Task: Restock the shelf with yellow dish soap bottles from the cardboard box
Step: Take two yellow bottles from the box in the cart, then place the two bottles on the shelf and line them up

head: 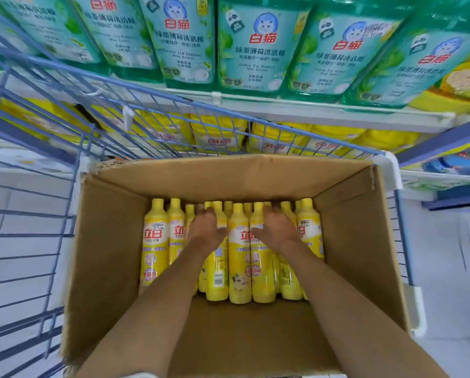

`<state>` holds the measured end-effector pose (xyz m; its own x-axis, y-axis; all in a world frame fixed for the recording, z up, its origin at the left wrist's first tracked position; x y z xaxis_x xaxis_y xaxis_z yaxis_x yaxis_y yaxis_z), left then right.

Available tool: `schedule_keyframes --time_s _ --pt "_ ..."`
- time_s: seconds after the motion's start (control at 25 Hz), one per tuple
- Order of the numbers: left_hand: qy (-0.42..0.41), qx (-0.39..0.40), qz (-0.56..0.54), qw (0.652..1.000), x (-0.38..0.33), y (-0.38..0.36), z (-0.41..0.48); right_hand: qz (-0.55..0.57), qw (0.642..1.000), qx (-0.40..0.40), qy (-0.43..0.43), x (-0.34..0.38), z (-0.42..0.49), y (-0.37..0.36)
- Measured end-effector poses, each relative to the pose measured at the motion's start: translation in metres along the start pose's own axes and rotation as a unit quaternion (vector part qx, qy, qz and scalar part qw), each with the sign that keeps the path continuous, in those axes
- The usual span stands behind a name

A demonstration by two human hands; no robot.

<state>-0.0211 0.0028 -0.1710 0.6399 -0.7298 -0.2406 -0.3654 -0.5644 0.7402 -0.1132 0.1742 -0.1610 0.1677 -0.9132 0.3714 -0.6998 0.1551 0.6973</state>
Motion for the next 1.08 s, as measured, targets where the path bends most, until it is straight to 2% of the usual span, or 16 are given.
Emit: schedule_keyframes --time_s 0.12,0.28,0.4,0.52,0.68,0.8,0.88,1.08 --pt "0.029 -0.036 -0.089 0.995 0.002 -0.005 0.002 0.057 0.998 -0.027 -0.024 -0.004 0.01 -0.003" --pt "0.031 -0.006 -0.164 0.986 0.007 0.006 -0.014 0.175 0.983 -0.015 -0.045 0.002 -0.006 0.005" --pt "0.001 0.021 -0.23 0.973 0.004 0.019 -0.031 0.251 0.968 0.004 -0.03 0.01 -0.023 0.007" --pt "-0.036 -0.015 -0.273 0.961 0.006 0.045 -0.059 0.253 0.967 0.0 0.027 0.022 -0.049 0.028" --pt "-0.072 -0.063 -0.267 0.959 -0.012 0.135 -0.103 0.268 0.96 -0.028 0.073 0.057 -0.099 0.116" --pt "-0.136 -0.092 -0.3 0.94 -0.04 0.225 -0.136 0.277 0.951 -0.048 0.127 0.101 -0.139 0.201" --pt "-0.189 -0.117 -0.303 0.927 -0.068 0.291 -0.174 0.255 0.947 -0.087 0.172 0.134 -0.171 0.258" --pt "-0.301 -0.213 -0.301 0.88 -0.12 0.419 -0.261 0.24 0.904 -0.202 0.29 0.198 -0.253 0.379"
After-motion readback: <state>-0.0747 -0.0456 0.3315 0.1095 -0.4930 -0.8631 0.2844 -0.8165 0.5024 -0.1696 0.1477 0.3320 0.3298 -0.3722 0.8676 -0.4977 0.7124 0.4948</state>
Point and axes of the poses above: each hand's wrist, its own z-axis towards the middle knuckle, its own y-axis out of the back of the hand, x = y × z, the point moved 1 cm from there along z, towards the middle knuckle, and after that the axes turned 7 degrees about z, right-handed, at the moved point
